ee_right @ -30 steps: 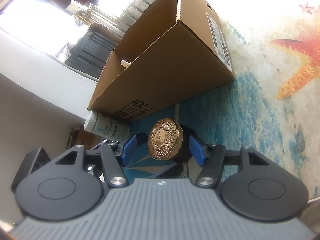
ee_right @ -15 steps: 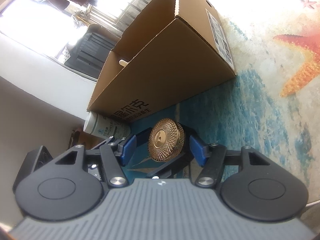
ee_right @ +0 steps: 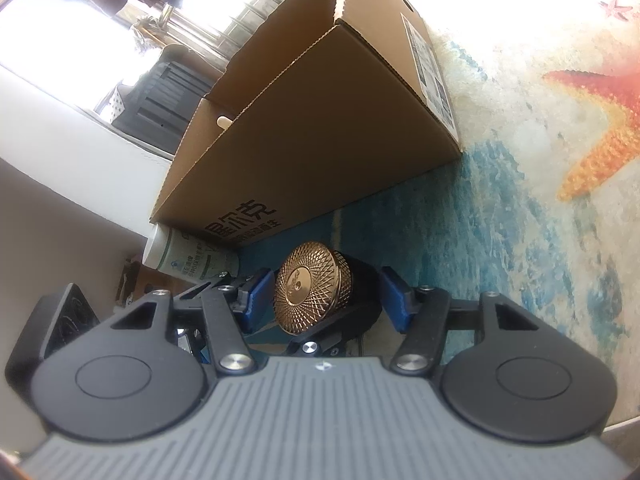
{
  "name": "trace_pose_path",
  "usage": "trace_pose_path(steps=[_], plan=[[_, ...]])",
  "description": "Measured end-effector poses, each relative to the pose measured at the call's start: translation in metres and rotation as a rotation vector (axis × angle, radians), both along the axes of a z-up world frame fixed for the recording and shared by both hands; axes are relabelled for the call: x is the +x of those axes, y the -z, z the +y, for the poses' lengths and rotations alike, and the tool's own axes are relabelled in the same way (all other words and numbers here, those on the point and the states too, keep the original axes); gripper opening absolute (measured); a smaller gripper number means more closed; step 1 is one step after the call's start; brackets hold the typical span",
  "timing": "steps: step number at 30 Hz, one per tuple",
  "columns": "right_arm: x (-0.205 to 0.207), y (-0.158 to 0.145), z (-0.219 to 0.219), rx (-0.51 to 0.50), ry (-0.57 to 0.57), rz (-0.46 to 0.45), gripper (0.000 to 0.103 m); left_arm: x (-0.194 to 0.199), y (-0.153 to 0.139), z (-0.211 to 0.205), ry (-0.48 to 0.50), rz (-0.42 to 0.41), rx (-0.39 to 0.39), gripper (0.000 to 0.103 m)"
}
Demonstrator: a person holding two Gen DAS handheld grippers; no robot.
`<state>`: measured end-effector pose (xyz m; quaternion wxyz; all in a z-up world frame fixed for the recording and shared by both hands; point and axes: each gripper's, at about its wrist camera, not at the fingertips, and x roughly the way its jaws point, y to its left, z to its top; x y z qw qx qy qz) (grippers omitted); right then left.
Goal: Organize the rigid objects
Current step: 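Close the right tool around the sides of the gold round tin, then lift the gold tin over the box and lower it inside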
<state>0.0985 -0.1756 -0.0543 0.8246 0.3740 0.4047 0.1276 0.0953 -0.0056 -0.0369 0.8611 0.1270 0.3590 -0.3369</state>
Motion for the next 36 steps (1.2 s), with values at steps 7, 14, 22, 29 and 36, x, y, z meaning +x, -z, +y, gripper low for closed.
trace_pose_path(steps=[7,14,22,29,36], plan=[[0.002,0.002,0.004,-0.042,-0.015,0.004,0.051,-0.002,0.0,-0.004,-0.006,-0.007,-0.001,0.058],[0.001,0.0,0.007,-0.058,-0.02,-0.002,0.05,-0.001,-0.001,-0.004,-0.01,-0.009,-0.002,0.058],[-0.009,-0.031,0.01,-0.08,-0.032,-0.061,0.05,-0.009,-0.024,0.001,-0.025,-0.048,-0.031,0.058],[-0.006,-0.11,0.009,-0.148,-0.074,-0.237,0.051,-0.012,-0.086,0.007,-0.05,-0.19,-0.098,0.058],[0.046,-0.173,-0.014,-0.225,-0.127,-0.312,0.052,0.032,-0.14,-0.015,-0.099,-0.252,-0.16,0.058]])
